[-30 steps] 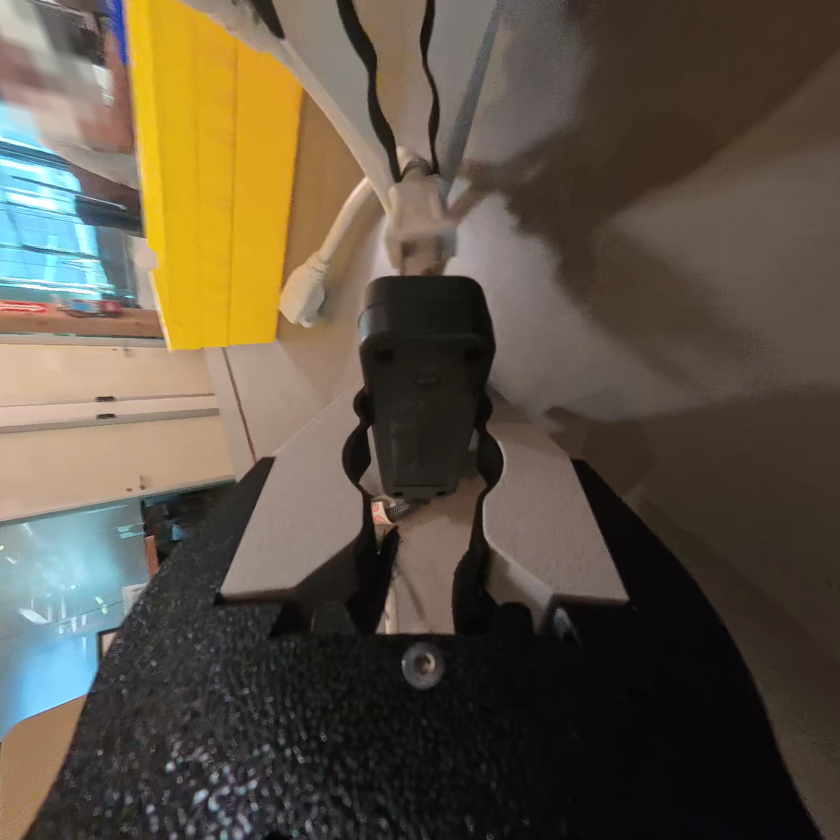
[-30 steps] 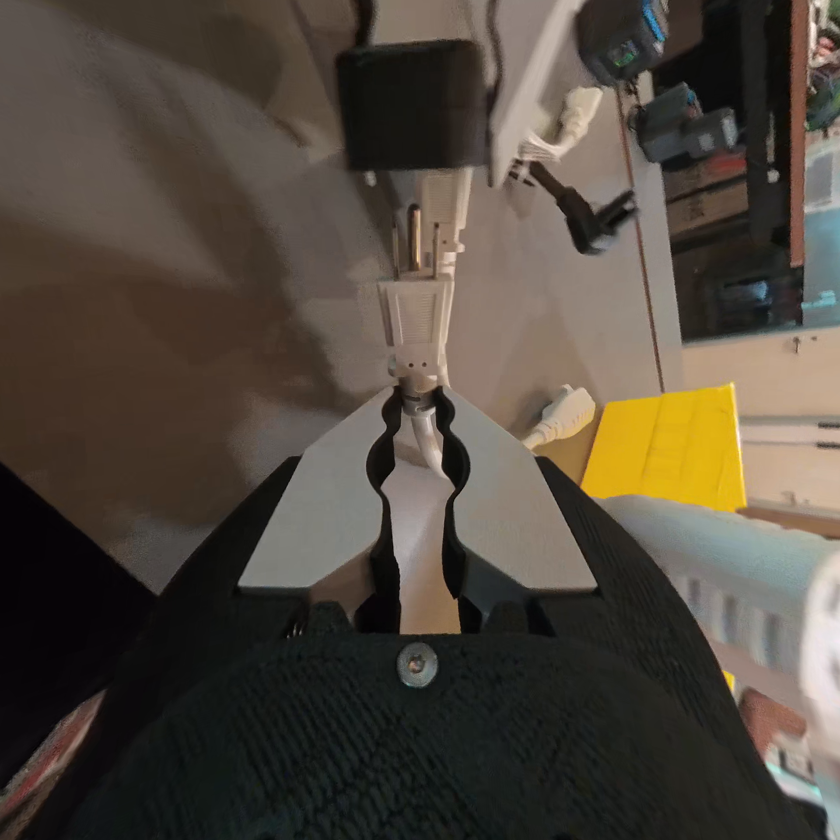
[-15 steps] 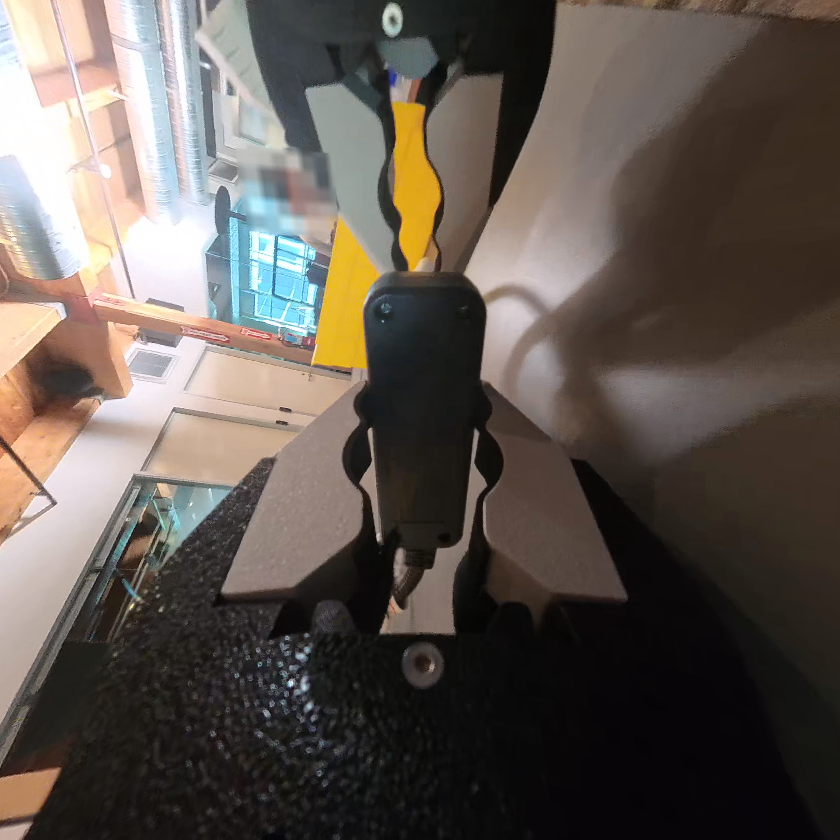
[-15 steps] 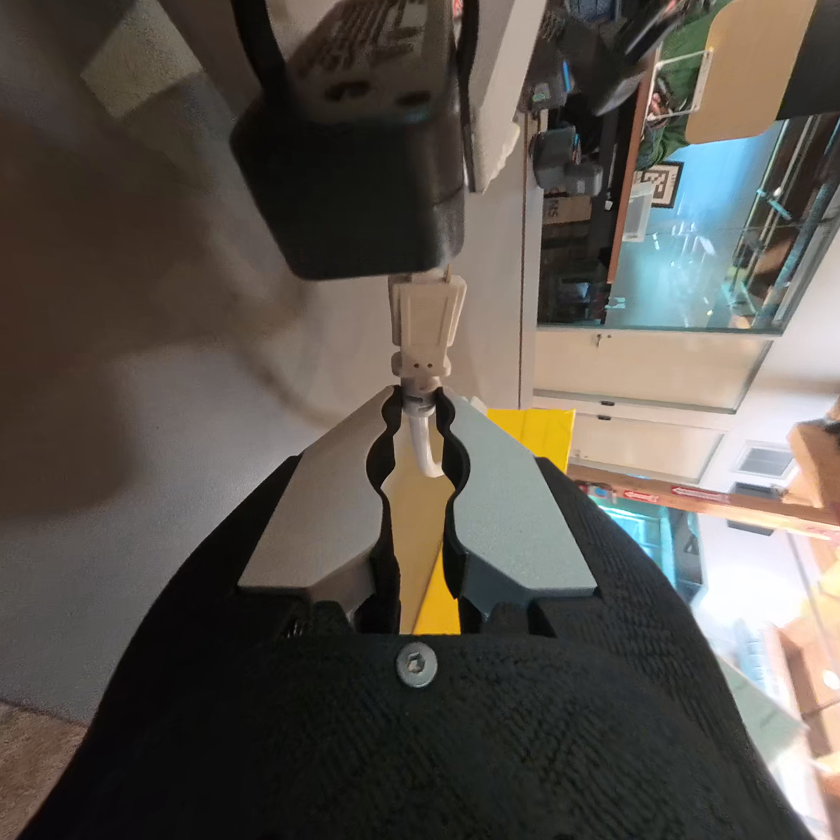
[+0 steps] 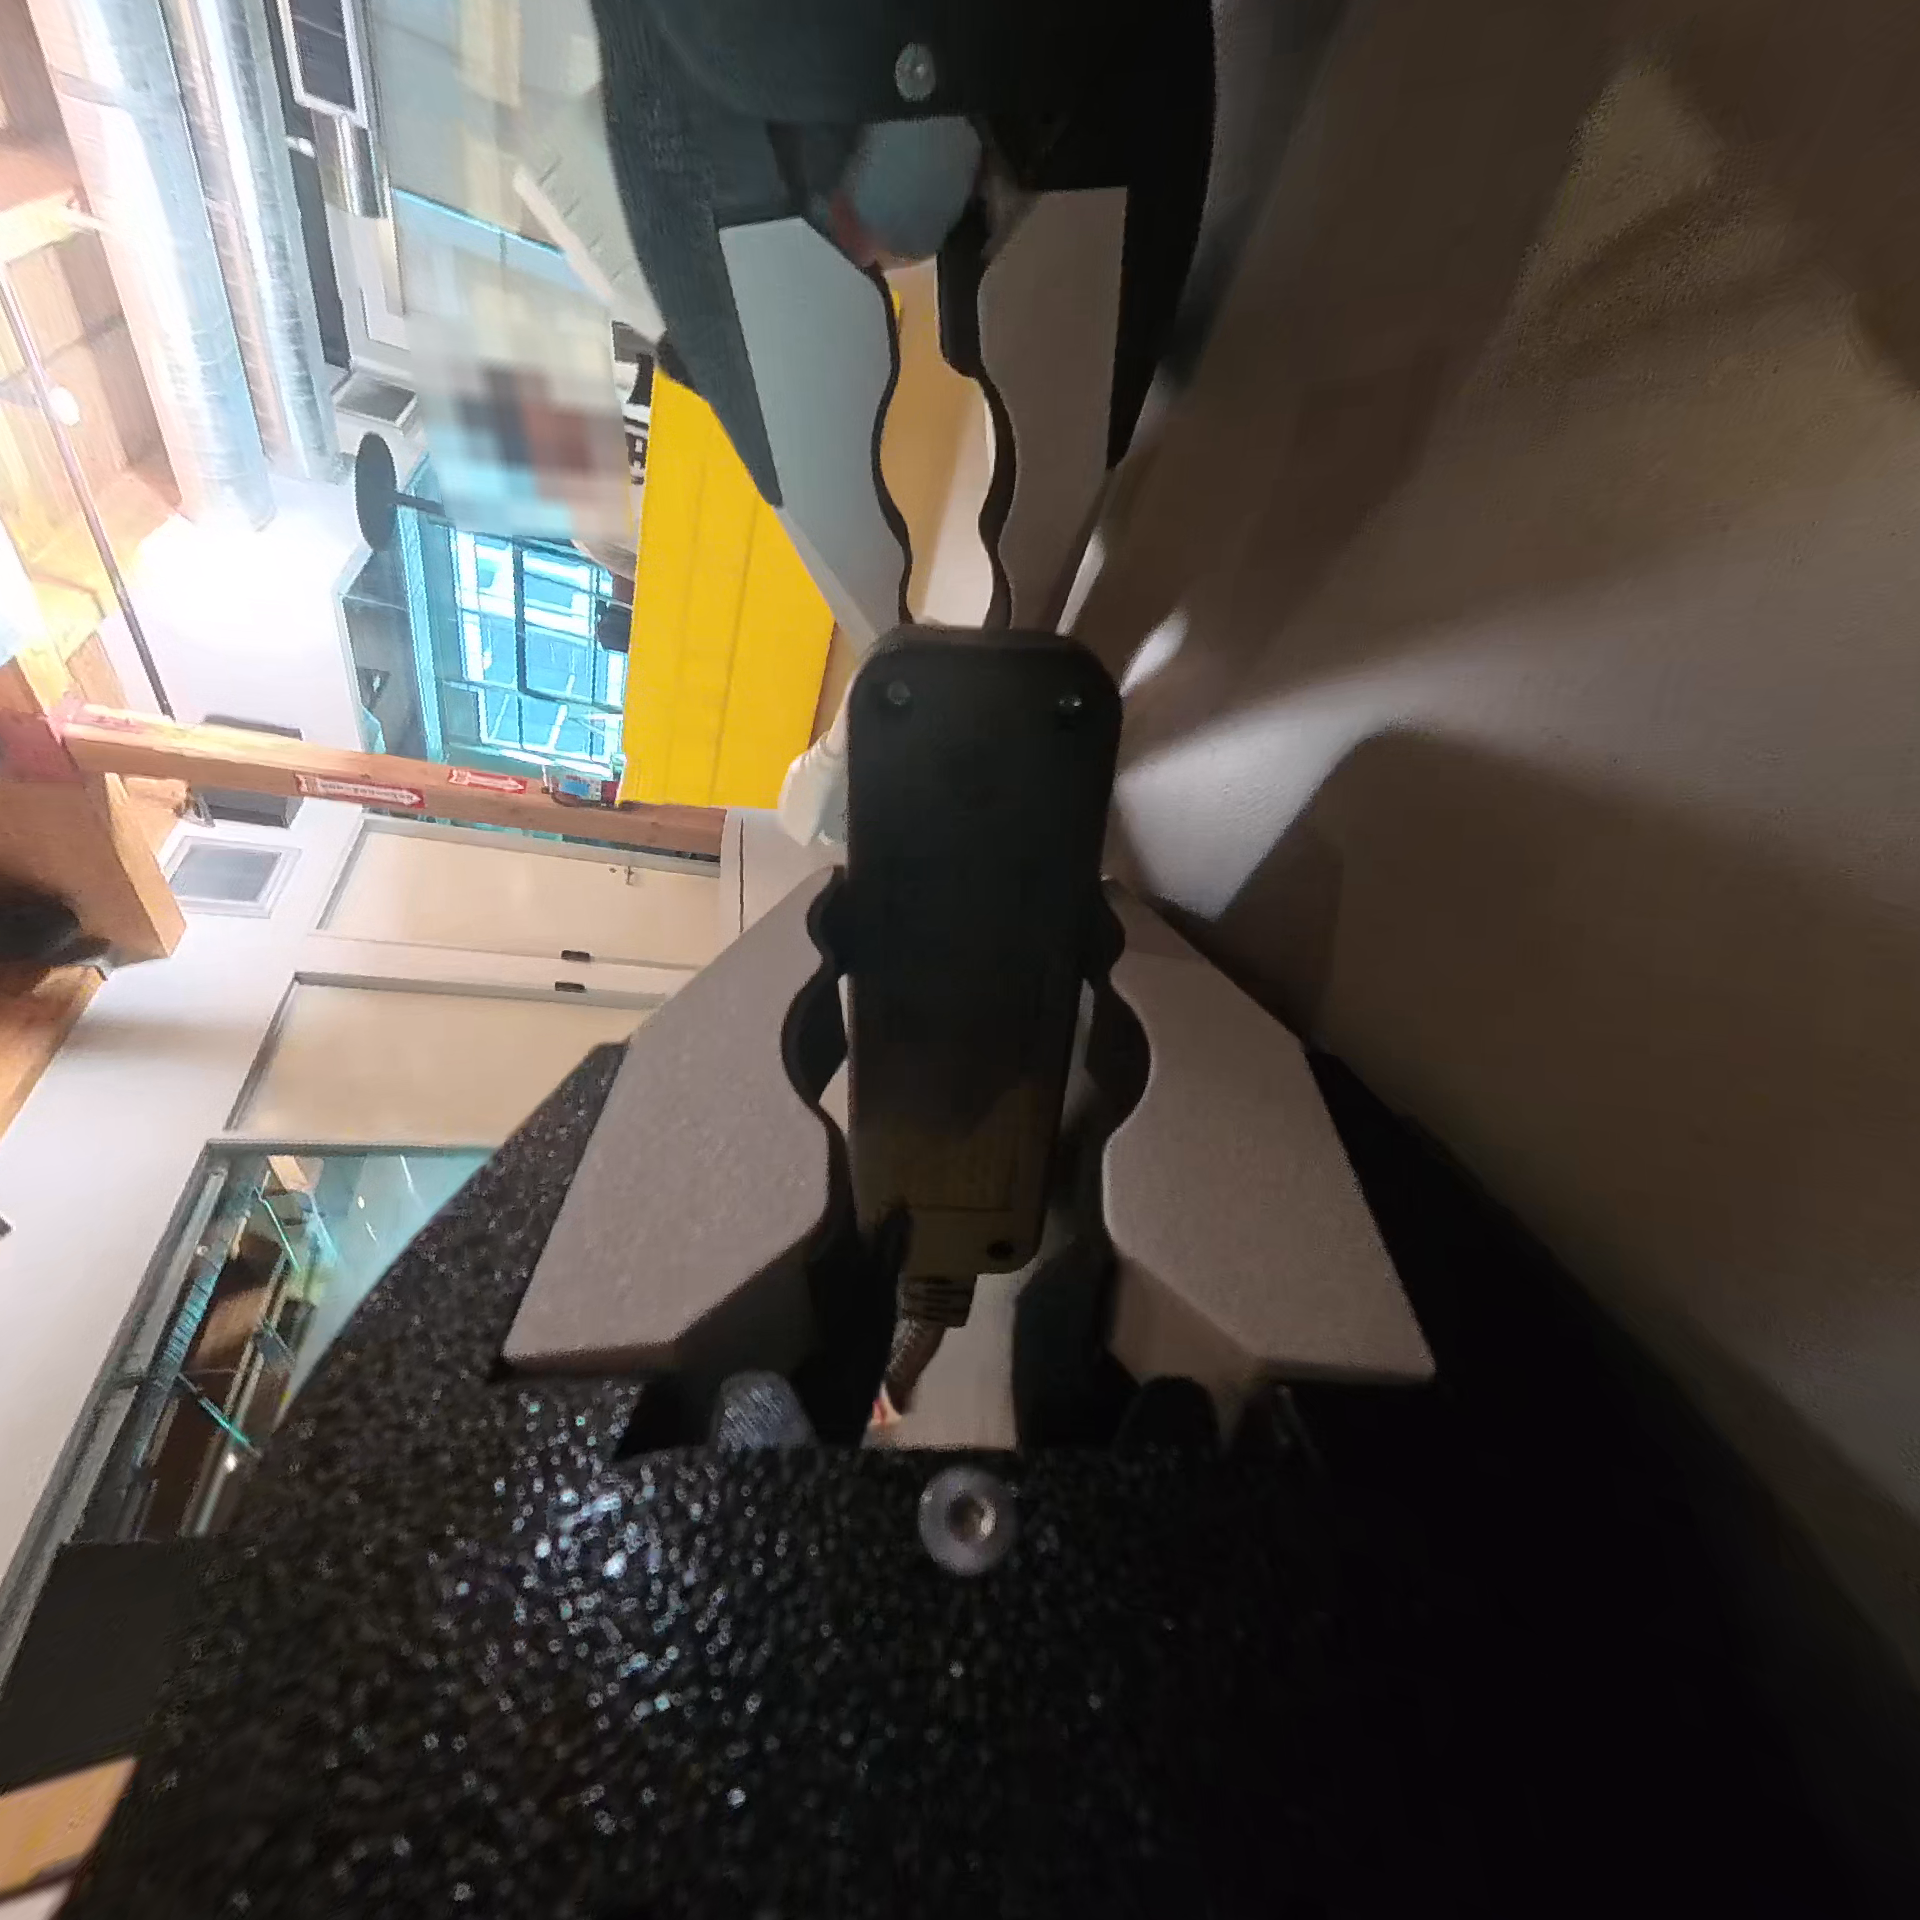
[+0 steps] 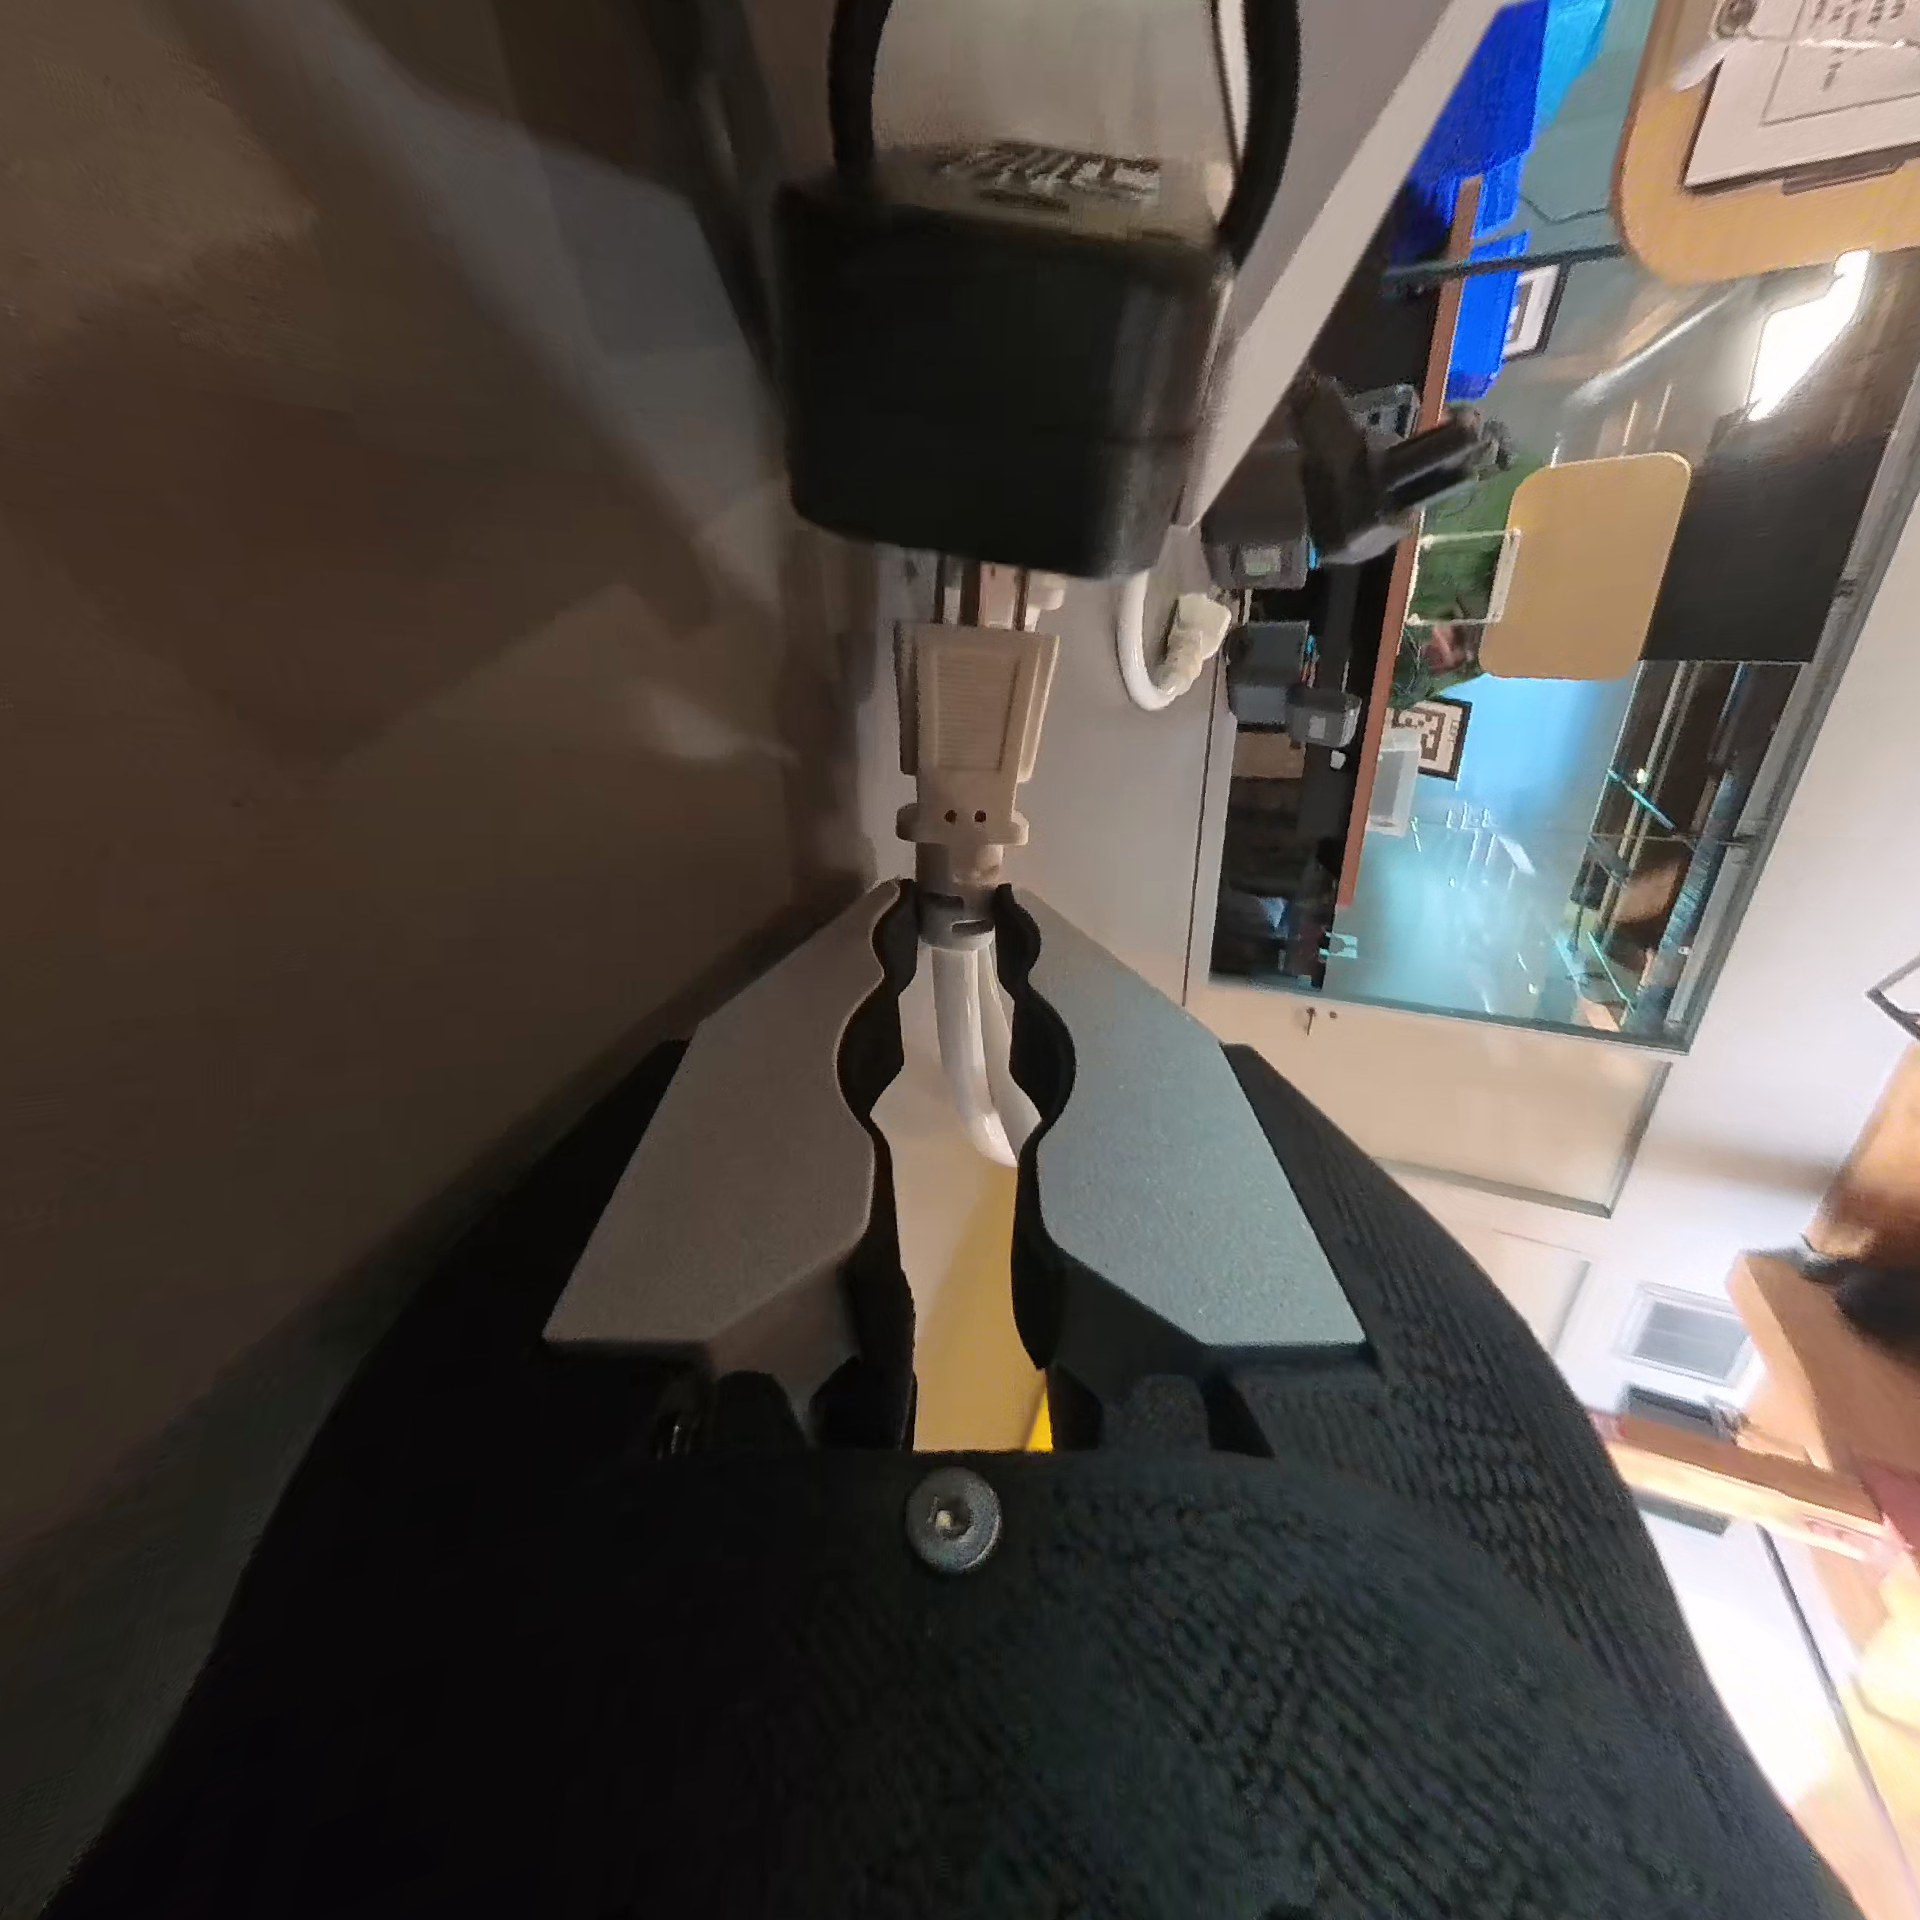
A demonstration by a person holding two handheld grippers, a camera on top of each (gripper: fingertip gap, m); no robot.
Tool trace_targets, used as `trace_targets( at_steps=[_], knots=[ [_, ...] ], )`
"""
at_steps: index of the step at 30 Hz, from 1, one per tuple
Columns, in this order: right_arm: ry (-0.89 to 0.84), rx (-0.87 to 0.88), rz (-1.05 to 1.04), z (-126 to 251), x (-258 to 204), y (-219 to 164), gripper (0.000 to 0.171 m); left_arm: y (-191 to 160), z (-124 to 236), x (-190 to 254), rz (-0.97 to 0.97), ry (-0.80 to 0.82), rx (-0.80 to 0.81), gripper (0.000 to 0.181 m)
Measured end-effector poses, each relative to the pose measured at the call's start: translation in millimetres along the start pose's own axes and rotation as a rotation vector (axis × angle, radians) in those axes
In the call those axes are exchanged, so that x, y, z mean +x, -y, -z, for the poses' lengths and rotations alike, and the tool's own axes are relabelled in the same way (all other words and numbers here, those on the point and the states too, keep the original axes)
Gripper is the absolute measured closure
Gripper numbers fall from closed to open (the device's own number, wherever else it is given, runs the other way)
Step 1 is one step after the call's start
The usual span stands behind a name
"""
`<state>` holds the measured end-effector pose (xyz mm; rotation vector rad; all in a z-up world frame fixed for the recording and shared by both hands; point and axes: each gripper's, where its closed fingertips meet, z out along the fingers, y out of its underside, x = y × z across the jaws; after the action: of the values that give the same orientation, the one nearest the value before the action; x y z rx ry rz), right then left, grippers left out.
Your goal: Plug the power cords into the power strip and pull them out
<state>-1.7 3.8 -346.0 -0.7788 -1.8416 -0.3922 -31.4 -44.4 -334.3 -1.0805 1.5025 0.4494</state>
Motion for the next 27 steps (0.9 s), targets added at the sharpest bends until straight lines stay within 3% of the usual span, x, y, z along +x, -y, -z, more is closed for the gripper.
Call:
trace_targets(
  at_steps=[9, 15, 27],
  knots=[
    [0.018, 0.080, -0.006, -7, 0, -1, 0.158, -16, 5, -12, 0.061, 0.050, -0.101, 0.139],
    [0.072, 0.221, -0.101, 3, 10, 16, 0.159, -2, 10, -27, -0.036, 0.156, -0.026, 0.139],
    [-0.034, 0.302, -0.026, 14, 37, 23, 0.159, 15, 18, -46, -0.070, 0.238, 0.048, 0.139]
  ],
)
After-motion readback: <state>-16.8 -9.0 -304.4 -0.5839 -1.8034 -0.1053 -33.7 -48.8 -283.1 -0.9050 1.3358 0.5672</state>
